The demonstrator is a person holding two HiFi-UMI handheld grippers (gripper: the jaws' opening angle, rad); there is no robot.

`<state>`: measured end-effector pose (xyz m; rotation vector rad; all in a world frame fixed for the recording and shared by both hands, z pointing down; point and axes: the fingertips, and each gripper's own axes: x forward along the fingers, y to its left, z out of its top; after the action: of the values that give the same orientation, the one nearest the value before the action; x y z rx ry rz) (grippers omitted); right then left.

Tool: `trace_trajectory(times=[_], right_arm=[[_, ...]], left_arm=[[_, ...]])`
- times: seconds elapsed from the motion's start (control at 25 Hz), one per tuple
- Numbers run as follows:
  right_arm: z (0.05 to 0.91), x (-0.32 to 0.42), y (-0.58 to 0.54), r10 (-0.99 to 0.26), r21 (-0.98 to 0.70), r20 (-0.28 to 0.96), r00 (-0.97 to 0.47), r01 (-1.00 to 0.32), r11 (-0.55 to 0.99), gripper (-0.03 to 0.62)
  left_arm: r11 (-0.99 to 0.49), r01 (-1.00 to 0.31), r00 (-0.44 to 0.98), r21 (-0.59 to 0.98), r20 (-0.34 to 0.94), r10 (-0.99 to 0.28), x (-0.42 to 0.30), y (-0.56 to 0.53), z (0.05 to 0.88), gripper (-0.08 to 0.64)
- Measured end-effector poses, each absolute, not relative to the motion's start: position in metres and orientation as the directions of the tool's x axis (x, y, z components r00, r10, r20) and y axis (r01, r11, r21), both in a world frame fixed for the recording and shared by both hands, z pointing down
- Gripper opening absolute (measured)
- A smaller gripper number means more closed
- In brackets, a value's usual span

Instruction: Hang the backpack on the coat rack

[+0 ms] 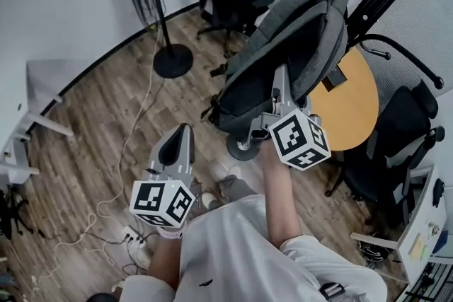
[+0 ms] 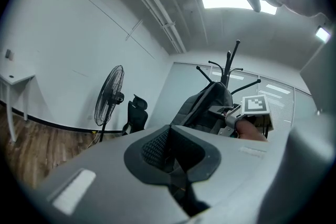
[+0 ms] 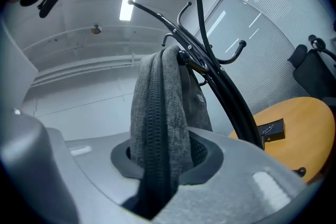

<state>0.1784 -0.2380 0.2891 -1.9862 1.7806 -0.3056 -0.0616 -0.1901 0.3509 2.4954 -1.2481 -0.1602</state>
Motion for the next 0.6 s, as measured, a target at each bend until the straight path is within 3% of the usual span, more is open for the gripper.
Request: trace_trajectory(times=[0.6], right_arm=[[0.313,0.172,-0.23,-0.995,-0.379,-0.095,0.013,-0.925,0.024,0.203]], left_arm=[[-0.533,-0.751,0.603,0.389,0.076,-0.794,-0.065,-0.187,0.364,0.015]])
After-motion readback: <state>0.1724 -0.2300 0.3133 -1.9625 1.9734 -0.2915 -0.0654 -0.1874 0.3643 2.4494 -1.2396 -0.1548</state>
